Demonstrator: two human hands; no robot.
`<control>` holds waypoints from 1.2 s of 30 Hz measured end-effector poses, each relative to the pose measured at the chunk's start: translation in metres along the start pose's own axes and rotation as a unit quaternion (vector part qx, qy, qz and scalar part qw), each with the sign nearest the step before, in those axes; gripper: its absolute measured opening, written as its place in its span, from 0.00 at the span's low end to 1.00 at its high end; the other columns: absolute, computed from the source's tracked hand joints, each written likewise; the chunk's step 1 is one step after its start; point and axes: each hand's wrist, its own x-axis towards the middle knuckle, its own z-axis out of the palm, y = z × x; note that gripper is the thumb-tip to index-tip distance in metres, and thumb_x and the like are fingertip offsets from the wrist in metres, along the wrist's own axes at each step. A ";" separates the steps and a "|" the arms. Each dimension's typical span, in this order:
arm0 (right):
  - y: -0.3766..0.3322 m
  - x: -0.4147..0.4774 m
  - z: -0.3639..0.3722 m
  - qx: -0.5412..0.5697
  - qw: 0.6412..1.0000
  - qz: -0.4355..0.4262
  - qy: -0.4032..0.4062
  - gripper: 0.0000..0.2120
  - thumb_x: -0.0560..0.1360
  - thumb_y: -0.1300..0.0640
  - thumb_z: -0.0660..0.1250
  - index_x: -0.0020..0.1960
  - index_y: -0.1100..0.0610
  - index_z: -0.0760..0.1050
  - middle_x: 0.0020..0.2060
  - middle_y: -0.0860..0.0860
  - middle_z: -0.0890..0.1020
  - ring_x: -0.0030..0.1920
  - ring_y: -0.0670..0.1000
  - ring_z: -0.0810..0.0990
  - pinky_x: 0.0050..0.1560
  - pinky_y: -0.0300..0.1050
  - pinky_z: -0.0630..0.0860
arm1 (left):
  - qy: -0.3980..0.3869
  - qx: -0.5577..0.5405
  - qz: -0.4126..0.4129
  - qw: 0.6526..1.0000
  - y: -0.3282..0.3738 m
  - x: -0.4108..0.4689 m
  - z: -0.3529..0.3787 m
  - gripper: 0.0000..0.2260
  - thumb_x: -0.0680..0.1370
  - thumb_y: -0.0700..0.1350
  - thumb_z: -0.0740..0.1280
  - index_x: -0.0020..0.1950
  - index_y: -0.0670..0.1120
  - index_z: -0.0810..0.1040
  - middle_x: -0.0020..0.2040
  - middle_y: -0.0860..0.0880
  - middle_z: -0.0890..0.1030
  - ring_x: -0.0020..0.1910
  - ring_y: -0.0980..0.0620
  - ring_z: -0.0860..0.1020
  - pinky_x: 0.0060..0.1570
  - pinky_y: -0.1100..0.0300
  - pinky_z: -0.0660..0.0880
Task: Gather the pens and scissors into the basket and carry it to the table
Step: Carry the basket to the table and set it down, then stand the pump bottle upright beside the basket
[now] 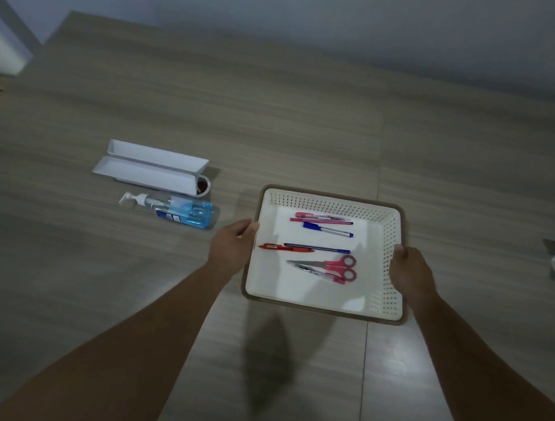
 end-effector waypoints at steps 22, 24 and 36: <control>-0.240 -0.149 0.162 -0.064 0.888 -0.418 -0.180 0.25 0.87 0.51 0.61 0.81 0.58 0.66 0.81 0.55 0.68 0.80 0.55 0.68 0.81 0.54 0.65 | 0.082 -0.306 -0.187 0.930 -0.110 0.065 -0.190 0.07 0.87 0.42 0.65 0.59 0.46 0.82 0.51 0.47 0.85 0.42 0.50 0.82 0.44 0.56 0.77; -0.255 -0.154 0.187 -0.071 0.883 -0.424 -0.189 0.25 0.86 0.52 0.61 0.81 0.58 0.66 0.80 0.55 0.70 0.78 0.56 0.70 0.79 0.55 0.67 | 0.057 -0.307 -0.188 0.931 -0.116 0.076 -0.190 0.06 0.85 0.43 0.67 0.52 0.46 0.83 0.51 0.43 0.84 0.40 0.49 0.80 0.41 0.55 0.75; -0.247 -0.160 0.250 -0.121 0.894 -0.390 -0.185 0.36 0.85 0.50 0.64 0.87 0.60 0.53 0.87 0.55 0.55 0.86 0.57 0.53 0.86 0.56 0.52 | -0.091 -0.380 -0.162 0.906 -0.131 0.098 -0.181 0.23 0.82 0.60 0.71 0.74 0.51 0.81 0.69 0.52 0.87 0.73 0.53 0.81 0.72 0.47 0.69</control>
